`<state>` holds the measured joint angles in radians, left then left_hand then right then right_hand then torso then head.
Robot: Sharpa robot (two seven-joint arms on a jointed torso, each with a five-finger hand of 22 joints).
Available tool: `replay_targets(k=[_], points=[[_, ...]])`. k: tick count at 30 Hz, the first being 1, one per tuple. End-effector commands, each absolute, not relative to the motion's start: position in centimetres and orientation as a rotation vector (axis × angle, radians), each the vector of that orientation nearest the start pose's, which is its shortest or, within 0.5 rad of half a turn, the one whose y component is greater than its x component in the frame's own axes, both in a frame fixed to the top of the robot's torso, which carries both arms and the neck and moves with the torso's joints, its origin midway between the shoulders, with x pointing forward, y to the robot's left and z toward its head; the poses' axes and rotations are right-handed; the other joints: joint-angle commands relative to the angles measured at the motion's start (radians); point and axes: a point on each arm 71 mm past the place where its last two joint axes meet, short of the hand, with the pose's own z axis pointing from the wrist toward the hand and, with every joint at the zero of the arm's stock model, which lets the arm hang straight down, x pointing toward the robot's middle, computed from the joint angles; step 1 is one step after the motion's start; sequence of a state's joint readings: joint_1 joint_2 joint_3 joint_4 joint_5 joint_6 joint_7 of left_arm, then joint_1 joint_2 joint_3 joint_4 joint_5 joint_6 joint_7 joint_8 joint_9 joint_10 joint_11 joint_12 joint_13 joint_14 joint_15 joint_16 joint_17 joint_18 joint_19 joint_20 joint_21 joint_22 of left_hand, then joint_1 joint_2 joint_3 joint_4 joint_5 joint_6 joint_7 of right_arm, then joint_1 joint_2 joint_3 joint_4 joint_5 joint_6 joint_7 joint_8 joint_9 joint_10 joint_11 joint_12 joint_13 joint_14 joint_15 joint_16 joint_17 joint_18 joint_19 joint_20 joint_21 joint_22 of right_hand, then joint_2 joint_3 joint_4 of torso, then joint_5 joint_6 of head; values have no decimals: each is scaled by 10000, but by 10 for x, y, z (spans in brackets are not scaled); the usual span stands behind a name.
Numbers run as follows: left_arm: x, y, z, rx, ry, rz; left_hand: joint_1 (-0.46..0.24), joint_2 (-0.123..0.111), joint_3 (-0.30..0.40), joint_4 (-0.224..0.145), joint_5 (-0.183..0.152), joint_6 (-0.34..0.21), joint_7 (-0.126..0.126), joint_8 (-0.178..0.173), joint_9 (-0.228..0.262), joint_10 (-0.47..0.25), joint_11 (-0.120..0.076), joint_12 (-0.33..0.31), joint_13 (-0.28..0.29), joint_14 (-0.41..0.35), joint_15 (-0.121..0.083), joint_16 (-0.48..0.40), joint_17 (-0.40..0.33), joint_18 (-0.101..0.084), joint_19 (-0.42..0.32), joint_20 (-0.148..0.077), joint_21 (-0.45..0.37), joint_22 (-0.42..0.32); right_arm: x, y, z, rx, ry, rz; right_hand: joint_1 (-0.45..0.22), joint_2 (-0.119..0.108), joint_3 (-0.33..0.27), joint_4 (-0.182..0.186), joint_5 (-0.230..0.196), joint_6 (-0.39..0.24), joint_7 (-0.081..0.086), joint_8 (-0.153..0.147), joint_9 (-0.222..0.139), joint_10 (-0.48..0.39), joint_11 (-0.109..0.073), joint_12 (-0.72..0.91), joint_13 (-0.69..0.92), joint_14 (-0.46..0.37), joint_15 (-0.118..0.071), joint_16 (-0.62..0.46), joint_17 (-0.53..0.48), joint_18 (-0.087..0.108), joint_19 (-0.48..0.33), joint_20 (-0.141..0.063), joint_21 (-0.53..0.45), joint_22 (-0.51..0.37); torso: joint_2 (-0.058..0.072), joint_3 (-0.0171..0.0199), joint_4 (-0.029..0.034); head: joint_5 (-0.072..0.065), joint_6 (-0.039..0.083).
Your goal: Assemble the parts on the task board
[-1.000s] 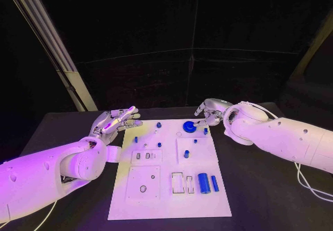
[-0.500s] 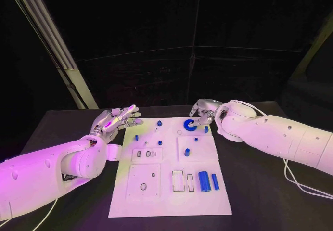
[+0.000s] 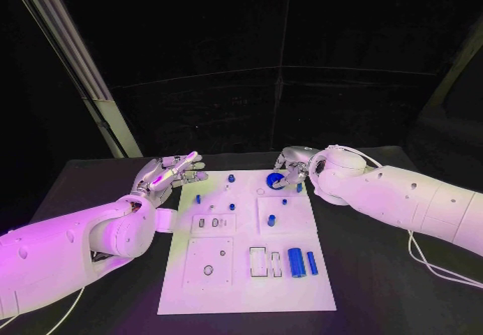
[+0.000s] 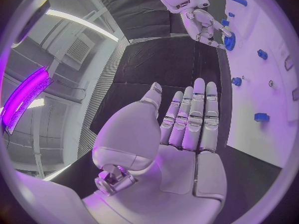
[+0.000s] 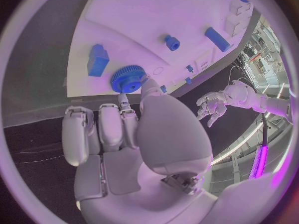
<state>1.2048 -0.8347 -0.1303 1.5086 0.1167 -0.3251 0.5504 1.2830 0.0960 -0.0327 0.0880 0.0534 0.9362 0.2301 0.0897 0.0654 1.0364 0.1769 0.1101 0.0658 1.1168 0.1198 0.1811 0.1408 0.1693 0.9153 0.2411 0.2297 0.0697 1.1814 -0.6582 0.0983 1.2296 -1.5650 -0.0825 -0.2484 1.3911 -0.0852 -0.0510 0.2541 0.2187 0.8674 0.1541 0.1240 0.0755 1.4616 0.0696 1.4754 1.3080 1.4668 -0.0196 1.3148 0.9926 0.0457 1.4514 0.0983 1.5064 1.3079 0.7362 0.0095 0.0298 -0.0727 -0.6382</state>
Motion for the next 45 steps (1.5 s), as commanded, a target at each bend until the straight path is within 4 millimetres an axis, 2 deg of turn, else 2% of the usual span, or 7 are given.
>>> replay_targets(k=[1, 7, 12, 18, 40, 45], points=[[483, 214, -200, -11647, 13187, -15871, 85, 25, -17, -60, 2, -13, 40, -47, -3, -57, 11, -65, -2, 13, 82, -60, 17, 154, 60, 9, -36, -15, 551, -201, -181, -1261, 17980, 3534, 17, 131, -2, -90, -46, 72, 0, 62, 18, 456, -34, 48, 1607, 192, 74, 38, 5, -64, 71, 3, 58, 728, 4, 0, -5, -3, -12], [483, 214, -201, -11652, 13193, -15860, 85, 25, -17, -60, 2, -13, 40, -47, -3, -57, 11, -65, -2, 13, 82, -60, 17, 154, 60, 9, -36, -15, 551, -201, -181, -1296, 17971, 3552, 108, 225, 50, -220, -90, 145, -4, 118, 23, 460, -37, 65, 1629, 183, 71, 57, 6, -71, 85, 2, 78, 772, 0, -1, 1, 0, -41], [483, 215, -201, -11658, 13193, -15839, 85, 25, -17, -60, 2, -13, 40, -47, -3, -57, 11, -65, -2, 13, 82, -60, 17, 154, 60, 9, -36, -15, 550, -201, -180, -1344, 17965, 3601, 184, 326, 125, -376, -297, 215, -11, 172, 20, 465, -42, 80, 1652, 175, 67, 81, 14, -78, 96, 0, 97, 816, -2, 2, 0, 9, -59], [483, 216, -201, -11666, 13196, -15811, 85, 25, -17, -60, 2, -13, 40, -47, -3, -57, 11, -65, -2, 13, 82, -60, 17, 154, 60, 9, -36, -15, 549, -202, -180, -1350, 17878, 3658, 207, 347, 153, -422, -354, 228, -11, 183, 18, 463, -43, 78, 1652, 170, 66, 80, -1, -83, 107, 0, 106, 841, -6, 0, -1, 13, -80], [483, 216, -202, -11686, 13252, -15763, 97, 40, -14, -81, 3, -18, 39, -59, -4, -61, 10, -78, -2, 14, 80, -70, 22, 155, 65, 9, -46, -16, 546, -201, -175, -1689, 17364, 3646, 322, 274, 227, -632, -374, 137, 16, 149, -18, 406, -23, 8, 1587, 142, 81, 52, -88, -91, 119, 10, 122, 886, -15, -2, 5, -25, -115], [483, 216, -202, -11689, 13262, -15761, 97, 40, -14, -81, 3, -18, 39, -59, -4, -61, 10, -78, -2, 14, 80, -70, 22, 155, 65, 9, -46, -16, 546, -203, -176, -1717, 17468, 3571, 147, 116, 221, -596, -414, 22, 53, 101, -44, 373, 11, -31, 1552, 131, 110, 47, -116, -90, 108, 33, 123, 885, -16, -6, 6, -46, -117]])
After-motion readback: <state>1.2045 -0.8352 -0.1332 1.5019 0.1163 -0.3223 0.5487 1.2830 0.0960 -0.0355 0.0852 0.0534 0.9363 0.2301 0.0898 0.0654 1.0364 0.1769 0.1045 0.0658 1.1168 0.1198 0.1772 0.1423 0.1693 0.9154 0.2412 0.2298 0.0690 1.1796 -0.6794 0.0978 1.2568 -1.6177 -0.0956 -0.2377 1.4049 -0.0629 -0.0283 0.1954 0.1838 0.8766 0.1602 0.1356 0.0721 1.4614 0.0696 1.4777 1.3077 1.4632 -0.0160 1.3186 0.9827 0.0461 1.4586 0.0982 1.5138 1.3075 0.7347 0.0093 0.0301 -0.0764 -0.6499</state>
